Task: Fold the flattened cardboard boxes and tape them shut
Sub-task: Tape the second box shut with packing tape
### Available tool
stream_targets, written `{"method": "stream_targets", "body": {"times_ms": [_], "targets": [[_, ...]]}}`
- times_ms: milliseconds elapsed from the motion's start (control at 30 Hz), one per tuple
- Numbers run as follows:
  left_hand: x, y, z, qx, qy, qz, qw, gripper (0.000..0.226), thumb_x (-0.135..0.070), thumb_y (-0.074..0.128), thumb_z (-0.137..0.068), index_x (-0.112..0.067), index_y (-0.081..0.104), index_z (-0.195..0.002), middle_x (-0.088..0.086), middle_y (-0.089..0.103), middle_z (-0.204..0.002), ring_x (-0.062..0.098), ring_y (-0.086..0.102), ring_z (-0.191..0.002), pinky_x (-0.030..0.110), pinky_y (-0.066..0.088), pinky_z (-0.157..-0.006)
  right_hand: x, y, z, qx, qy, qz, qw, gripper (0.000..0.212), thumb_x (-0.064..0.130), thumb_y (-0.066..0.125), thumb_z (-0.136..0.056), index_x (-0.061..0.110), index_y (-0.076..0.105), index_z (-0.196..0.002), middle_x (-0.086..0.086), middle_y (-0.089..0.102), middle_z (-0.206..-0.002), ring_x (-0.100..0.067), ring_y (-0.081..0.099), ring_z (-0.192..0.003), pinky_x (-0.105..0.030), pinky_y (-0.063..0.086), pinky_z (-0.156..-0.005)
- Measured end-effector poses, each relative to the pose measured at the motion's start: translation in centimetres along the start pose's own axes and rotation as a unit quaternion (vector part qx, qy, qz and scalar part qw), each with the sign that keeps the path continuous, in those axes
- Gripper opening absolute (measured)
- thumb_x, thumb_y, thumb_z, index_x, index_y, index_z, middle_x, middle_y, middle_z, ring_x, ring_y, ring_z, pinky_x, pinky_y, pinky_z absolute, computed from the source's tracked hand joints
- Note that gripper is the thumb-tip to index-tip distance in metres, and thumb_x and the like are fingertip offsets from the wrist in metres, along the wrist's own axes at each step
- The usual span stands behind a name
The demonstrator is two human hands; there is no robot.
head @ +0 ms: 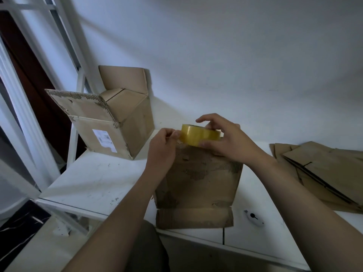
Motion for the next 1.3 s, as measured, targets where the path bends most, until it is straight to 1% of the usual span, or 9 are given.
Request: {"method": "stream_targets", "body": {"times_ms": [133, 333, 433, 567, 733, 900, 1000, 1133, 1300], "targets": [[0.6, -0.1, -0.4, -0.001, -0.052, 0.044, 0.998, 0.032, -0.033, 0.044, -0.106, -0.014, 0.069, -0.101, -0.006, 0.066, -0.088, 0.008, 0.062, -0.086, 0.025, 0.049, -0.079, 2.1, -0.5, -2.3, -0.016, -0.016, -0.097, 0.995, 0.027, 0.03, 0.074, -0.09, 0.04, 0.063, -0.112, 0.007, 0.065, -0.101, -0.005, 0.061, -0.091, -0.016, 0.05, -0.073], [1.7, 0.0, -0.5, 0.036, -0.121, 0.041, 0.991, 0.033, -0.033, 0.045, -0.106, -0.012, 0.07, -0.1, 0.003, 0.07, -0.092, 0.018, 0.065, -0.091, 0.033, 0.052, -0.086, 1.0, 0.1, -4.5, -0.011, 0.026, -0.112, 0.993, 0.015, 0.036, 0.079, -0.084, 0.034, 0.073, -0.098, -0.005, 0.071, -0.089, -0.012, 0.066, -0.077, -0.022, 0.053, -0.068], [2.2, -0.2, -0.5, 0.039, -0.15, 0.08, 0.985, 0.029, -0.031, 0.05, -0.104, -0.011, 0.071, -0.1, 0.004, 0.07, -0.09, 0.021, 0.066, -0.092, 0.041, 0.056, -0.092, 0.3, 0.7, -4.6, -0.054, 0.013, -0.122, 0.991, 0.005, 0.037, 0.072, -0.09, 0.035, 0.073, -0.095, 0.009, 0.073, -0.094, -0.003, 0.066, -0.088, -0.019, 0.05, -0.074], [2.6, -0.7, -0.6, 0.018, -0.172, 0.135, 0.976, 0.018, -0.027, 0.057, -0.101, -0.012, 0.068, -0.102, 0.0, 0.072, -0.085, 0.018, 0.069, -0.088, 0.043, 0.057, -0.092, -1.4, 1.2, -3.0, 0.005, -0.017, -0.063, 0.998, 0.041, 0.051, 0.062, -0.09, 0.05, 0.057, -0.131, 0.012, 0.058, -0.12, 0.001, 0.053, -0.109, -0.01, 0.04, -0.083], [2.0, -0.4, -0.4, 0.038, -0.216, 0.224, 0.949, 0.024, -0.036, 0.065, -0.095, -0.017, 0.07, -0.109, 0.0, 0.075, -0.09, 0.014, 0.072, -0.082, 0.03, 0.059, -0.082, -3.4, 2.0, -1.5, 0.037, -0.019, 0.005, 0.999, 0.078, 0.02, 0.065, -0.096, 0.057, 0.022, -0.15, 0.005, 0.038, -0.128, -0.008, 0.047, -0.115, -0.007, 0.041, -0.089], [2.3, -0.9, -0.4, 0.035, -0.196, 0.203, 0.959, 0.011, -0.032, 0.073, -0.091, -0.024, 0.075, -0.082, 0.001, 0.077, -0.082, 0.02, 0.072, -0.087, 0.039, 0.058, -0.092, -3.1, 1.7, -0.9, -0.02, -0.033, -0.035, 0.999, 0.077, 0.012, 0.064, -0.095, 0.054, 0.027, -0.147, 0.011, 0.043, -0.125, -0.007, 0.055, -0.105, -0.017, 0.047, -0.085], [2.9, -1.2, -0.5, 0.037, -0.2, 0.182, 0.962, 0.009, -0.03, 0.073, -0.091, -0.024, 0.077, -0.086, 0.003, 0.076, -0.084, 0.022, 0.071, -0.092, 0.039, 0.058, -0.093, -3.1, 1.0, -0.9, -0.078, -0.018, -0.082, 0.993, 0.059, 0.009, 0.068, -0.09, 0.047, 0.043, -0.128, 0.013, 0.052, -0.118, -0.014, 0.063, -0.092, -0.026, 0.052, -0.072], [3.3, -1.5, -0.7, 0.059, -0.201, 0.188, 0.96, 0.01, -0.025, 0.076, -0.088, -0.016, 0.079, -0.089, 0.004, 0.077, -0.084, 0.022, 0.072, -0.093, 0.032, 0.059, -0.089, -1.9, -0.6, -1.5, -0.057, -0.061, 0.013, 0.996, 0.055, 0.004, 0.066, -0.086, 0.047, 0.051, -0.115, 0.023, 0.054, -0.119, -0.004, 0.056, -0.1, -0.016, 0.045, -0.073], [3.4, -2.0, -0.6, 0.095, -0.206, 0.224, 0.948, 0.015, -0.019, 0.078, -0.085, -0.008, 0.079, -0.094, 0.009, 0.076, -0.086, 0.02, 0.072, -0.089, 0.026, 0.06, -0.081, -2.3, -1.3, -0.7, -0.039, -0.074, 0.098, 0.992, 0.055, 0.007, 0.054, -0.084, 0.045, 0.051, -0.124, 0.011, 0.051, -0.121, -0.016, 0.052, -0.105, -0.048, 0.051, -0.083]]}}
Point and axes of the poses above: each hand's wrist, its own z-axis away from the middle knuckle, its own y-axis out of the palm, x = y × z, the point moved 5 cm from there along -z, towards the middle knuckle
